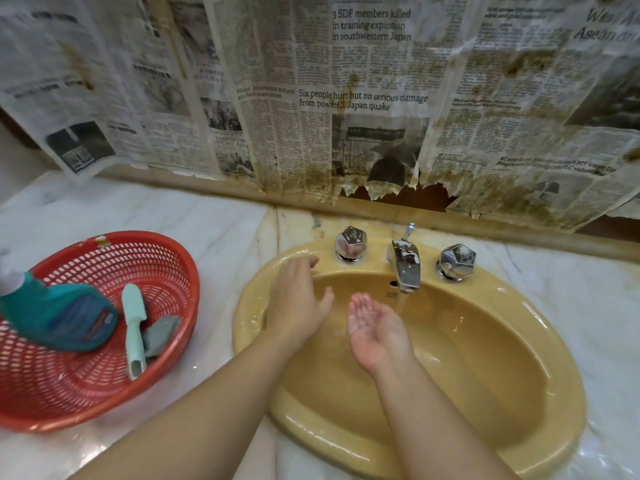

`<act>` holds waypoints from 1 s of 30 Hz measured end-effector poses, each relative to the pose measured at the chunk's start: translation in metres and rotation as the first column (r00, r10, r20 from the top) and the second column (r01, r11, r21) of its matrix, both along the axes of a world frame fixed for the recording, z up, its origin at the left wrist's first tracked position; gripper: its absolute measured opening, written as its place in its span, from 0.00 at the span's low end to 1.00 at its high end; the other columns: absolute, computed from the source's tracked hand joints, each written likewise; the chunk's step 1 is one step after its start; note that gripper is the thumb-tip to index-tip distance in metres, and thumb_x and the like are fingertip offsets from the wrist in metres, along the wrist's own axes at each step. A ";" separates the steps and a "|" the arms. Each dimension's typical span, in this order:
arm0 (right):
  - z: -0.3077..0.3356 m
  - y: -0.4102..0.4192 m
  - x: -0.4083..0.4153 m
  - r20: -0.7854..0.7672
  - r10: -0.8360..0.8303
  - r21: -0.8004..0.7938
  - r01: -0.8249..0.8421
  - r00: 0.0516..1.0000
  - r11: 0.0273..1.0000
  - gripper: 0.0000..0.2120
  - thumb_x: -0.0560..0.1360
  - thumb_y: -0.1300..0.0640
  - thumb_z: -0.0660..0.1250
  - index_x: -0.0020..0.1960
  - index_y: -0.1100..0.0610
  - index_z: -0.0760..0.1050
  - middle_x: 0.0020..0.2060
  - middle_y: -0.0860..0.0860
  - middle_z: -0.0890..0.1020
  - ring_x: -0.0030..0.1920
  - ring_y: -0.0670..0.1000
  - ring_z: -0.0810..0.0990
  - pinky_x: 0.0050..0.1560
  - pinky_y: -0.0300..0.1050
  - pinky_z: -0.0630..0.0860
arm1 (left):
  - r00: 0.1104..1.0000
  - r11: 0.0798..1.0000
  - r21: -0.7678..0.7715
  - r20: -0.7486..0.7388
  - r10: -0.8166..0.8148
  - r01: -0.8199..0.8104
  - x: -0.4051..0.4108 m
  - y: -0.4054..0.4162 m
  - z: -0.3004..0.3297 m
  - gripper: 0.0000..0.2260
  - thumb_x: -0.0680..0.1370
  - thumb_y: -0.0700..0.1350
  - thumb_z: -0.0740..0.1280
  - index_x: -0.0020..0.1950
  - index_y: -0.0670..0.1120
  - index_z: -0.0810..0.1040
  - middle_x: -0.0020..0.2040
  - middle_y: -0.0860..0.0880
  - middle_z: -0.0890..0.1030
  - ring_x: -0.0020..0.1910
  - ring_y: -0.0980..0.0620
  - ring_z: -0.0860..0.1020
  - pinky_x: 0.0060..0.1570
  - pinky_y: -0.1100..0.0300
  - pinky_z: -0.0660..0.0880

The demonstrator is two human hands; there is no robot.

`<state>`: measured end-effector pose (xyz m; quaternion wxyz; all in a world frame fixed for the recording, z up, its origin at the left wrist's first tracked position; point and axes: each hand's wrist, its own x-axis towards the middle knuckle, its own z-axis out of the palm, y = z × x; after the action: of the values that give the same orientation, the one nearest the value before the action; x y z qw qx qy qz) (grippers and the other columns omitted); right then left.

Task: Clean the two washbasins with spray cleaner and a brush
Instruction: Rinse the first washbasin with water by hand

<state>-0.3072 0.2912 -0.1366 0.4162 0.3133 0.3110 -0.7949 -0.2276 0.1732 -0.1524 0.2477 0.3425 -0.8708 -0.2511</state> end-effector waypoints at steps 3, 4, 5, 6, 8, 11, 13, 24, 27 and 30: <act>0.035 -0.037 0.000 -0.121 0.001 -0.038 -0.006 0.993 0.999 0.10 0.84 0.65 0.59 0.59 0.68 0.76 0.47 0.59 0.81 0.48 0.54 0.83 0.60 0.47 0.80 | 0.960 0.997 -0.061 0.278 -0.024 0.043 -0.020 -0.032 0.009 0.35 0.73 0.55 0.72 0.76 0.43 0.65 0.74 0.43 0.69 0.76 0.43 0.64 0.76 0.45 0.61; 0.048 -0.051 -0.001 -0.205 0.025 -0.039 -0.033 0.978 0.999 0.09 0.83 0.65 0.60 0.58 0.68 0.76 0.48 0.60 0.82 0.49 0.55 0.83 0.62 0.48 0.79 | 0.918 0.993 -0.046 0.388 -0.079 0.106 -0.028 -0.041 0.010 0.37 0.75 0.55 0.70 0.79 0.44 0.60 0.80 0.42 0.62 0.80 0.43 0.57 0.79 0.43 0.53; 0.057 -0.064 0.000 -0.317 0.083 -0.007 -0.089 0.945 0.996 0.09 0.83 0.64 0.61 0.58 0.68 0.76 0.48 0.60 0.82 0.50 0.55 0.83 0.62 0.48 0.79 | 0.859 0.978 -0.048 0.488 -0.154 0.202 -0.032 -0.043 0.012 0.36 0.77 0.54 0.66 0.82 0.45 0.56 0.82 0.43 0.55 0.82 0.43 0.49 0.80 0.41 0.46; 0.060 -0.079 0.000 -0.431 0.170 0.046 -0.167 0.886 0.985 0.08 0.83 0.63 0.61 0.57 0.67 0.76 0.48 0.60 0.83 0.50 0.54 0.83 0.61 0.48 0.80 | 0.777 0.948 -0.063 0.591 -0.217 0.313 -0.035 -0.045 0.016 0.35 0.80 0.53 0.62 0.83 0.46 0.52 0.83 0.43 0.51 0.82 0.43 0.46 0.79 0.41 0.43; 0.056 -0.099 0.001 -0.584 0.415 0.254 -0.328 0.698 0.910 0.09 0.83 0.59 0.62 0.53 0.63 0.79 0.48 0.57 0.84 0.49 0.52 0.84 0.62 0.51 0.80 | 0.693 0.919 -0.011 0.660 -0.290 0.395 -0.034 -0.049 0.015 0.32 0.83 0.51 0.60 0.83 0.44 0.50 0.83 0.41 0.51 0.82 0.42 0.47 0.80 0.44 0.44; 0.035 -0.093 -0.006 -0.595 0.618 0.531 -0.325 0.513 0.782 0.10 0.81 0.56 0.63 0.49 0.60 0.81 0.49 0.60 0.86 0.46 0.53 0.85 0.55 0.49 0.82 | 0.708 0.891 -0.086 0.643 -0.291 0.445 -0.024 -0.061 0.003 0.39 0.80 0.55 0.62 0.84 0.46 0.44 0.84 0.45 0.42 0.82 0.47 0.41 0.80 0.49 0.41; 0.021 -0.072 -0.008 -0.589 0.614 0.591 -0.238 0.525 0.770 0.12 0.82 0.61 0.60 0.47 0.61 0.81 0.45 0.62 0.85 0.39 0.51 0.82 0.42 0.44 0.79 | 0.761 0.909 -0.148 0.608 -0.227 0.390 -0.010 -0.062 -0.011 0.42 0.78 0.56 0.64 0.84 0.45 0.43 0.84 0.46 0.41 0.82 0.49 0.41 0.80 0.51 0.40; -0.056 0.042 -0.016 -0.200 0.477 0.649 -0.249 0.856 0.719 0.12 0.81 0.58 0.58 0.41 0.59 0.75 0.32 0.55 0.79 0.29 0.52 0.74 0.31 0.43 0.69 | 0.799 0.985 -0.110 0.577 0.170 -0.130 0.058 0.013 -0.016 0.48 0.72 0.60 0.64 0.81 0.35 0.46 0.82 0.35 0.45 0.82 0.38 0.42 0.80 0.46 0.44; -0.062 0.054 -0.020 -0.139 0.446 0.626 -0.271 0.884 0.732 0.14 0.84 0.54 0.57 0.45 0.60 0.76 0.33 0.55 0.80 0.29 0.52 0.76 0.31 0.44 0.71 | 0.805 0.982 -0.071 0.563 0.186 -0.177 0.066 0.042 -0.012 0.49 0.72 0.60 0.63 0.81 0.35 0.43 0.82 0.35 0.45 0.82 0.38 0.42 0.80 0.46 0.42; -0.061 0.052 -0.026 -0.098 0.388 0.564 -0.270 0.916 0.780 0.17 0.85 0.52 0.57 0.52 0.64 0.77 0.41 0.59 0.82 0.37 0.55 0.79 0.39 0.47 0.76 | 0.841 0.980 0.023 0.518 0.159 -0.200 0.070 0.074 -0.007 0.47 0.74 0.60 0.62 0.82 0.36 0.44 0.82 0.35 0.44 0.82 0.39 0.41 0.80 0.47 0.40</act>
<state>-0.3328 0.3433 -0.1976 0.4091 0.2726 0.6138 -0.6177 -0.1580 0.2476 -0.1589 0.0160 0.4862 -0.8591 -0.1594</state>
